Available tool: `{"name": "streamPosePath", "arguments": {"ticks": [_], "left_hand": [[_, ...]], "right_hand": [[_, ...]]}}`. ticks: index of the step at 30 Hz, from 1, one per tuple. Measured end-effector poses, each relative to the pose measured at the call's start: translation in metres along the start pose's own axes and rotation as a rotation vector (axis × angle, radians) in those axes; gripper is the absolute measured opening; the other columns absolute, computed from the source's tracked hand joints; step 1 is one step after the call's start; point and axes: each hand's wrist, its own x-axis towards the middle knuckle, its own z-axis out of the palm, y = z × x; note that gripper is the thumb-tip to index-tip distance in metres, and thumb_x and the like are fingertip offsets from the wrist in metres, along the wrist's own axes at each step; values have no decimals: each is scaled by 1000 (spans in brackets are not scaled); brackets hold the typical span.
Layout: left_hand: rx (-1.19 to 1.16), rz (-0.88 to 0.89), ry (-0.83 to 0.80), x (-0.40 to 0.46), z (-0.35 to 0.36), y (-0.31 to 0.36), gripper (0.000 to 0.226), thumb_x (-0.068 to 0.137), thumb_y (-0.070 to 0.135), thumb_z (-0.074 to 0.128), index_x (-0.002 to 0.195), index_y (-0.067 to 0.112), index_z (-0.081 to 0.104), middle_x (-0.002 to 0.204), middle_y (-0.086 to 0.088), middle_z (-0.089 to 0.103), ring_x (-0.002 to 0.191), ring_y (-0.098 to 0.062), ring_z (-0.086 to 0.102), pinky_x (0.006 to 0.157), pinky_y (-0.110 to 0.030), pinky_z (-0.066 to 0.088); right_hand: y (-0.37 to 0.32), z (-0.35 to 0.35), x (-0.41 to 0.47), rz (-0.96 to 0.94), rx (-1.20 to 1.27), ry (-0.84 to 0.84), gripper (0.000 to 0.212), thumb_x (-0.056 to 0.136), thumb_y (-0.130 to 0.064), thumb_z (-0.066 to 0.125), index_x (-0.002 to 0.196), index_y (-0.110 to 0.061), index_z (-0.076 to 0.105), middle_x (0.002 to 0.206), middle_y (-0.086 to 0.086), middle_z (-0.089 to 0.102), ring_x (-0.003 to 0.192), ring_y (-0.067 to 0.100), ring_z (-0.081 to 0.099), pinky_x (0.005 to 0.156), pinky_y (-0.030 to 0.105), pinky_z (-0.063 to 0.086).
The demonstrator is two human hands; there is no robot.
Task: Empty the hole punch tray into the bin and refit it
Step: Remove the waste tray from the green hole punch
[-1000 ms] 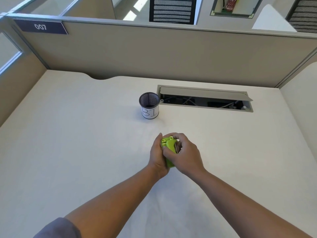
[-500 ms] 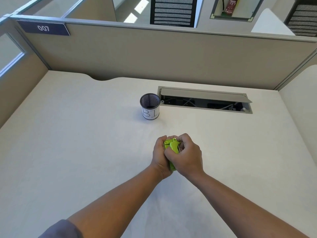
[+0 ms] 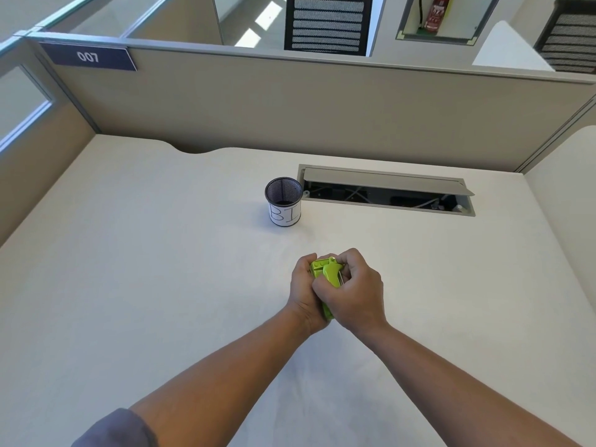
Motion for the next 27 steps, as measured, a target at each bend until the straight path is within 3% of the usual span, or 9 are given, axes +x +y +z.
{"name": "streamPosePath", "arguments": {"ticks": [6,12,18,27], "left_hand": [[1,2,-5,1,-2,1,44,95,49,35,77,18,61,72,-4,66,66,-20,65,61,-25,50],[8,35,-47,0,-5,-6,63,99,59,32,90,11,71,83,-8,73,76,-20,71,76,-30,54],[17,46,-16,3,-6,-5,59,100,57,32,97,12,70,87,-8,72,79,-21,70,73,-29,56],[28,30,-21,4,-5,-2,57,99,56,33,97,11,69,87,-10,71,78,-22,71,70,-28,58]], "right_hand": [[-2,1,0,3,-11,8,31,59,-40,68,83,-27,52,56,-11,53,53,9,52,49,29,45],[-5,2,0,41,26,64,31,61,-44,67,87,-30,54,58,-11,55,57,7,55,53,26,41],[-7,2,-2,40,47,82,27,63,-41,67,85,-31,57,58,-12,56,60,3,57,52,23,41],[-6,-1,0,48,160,84,24,63,-37,67,81,-23,59,53,-12,49,52,7,45,51,25,40]]}}
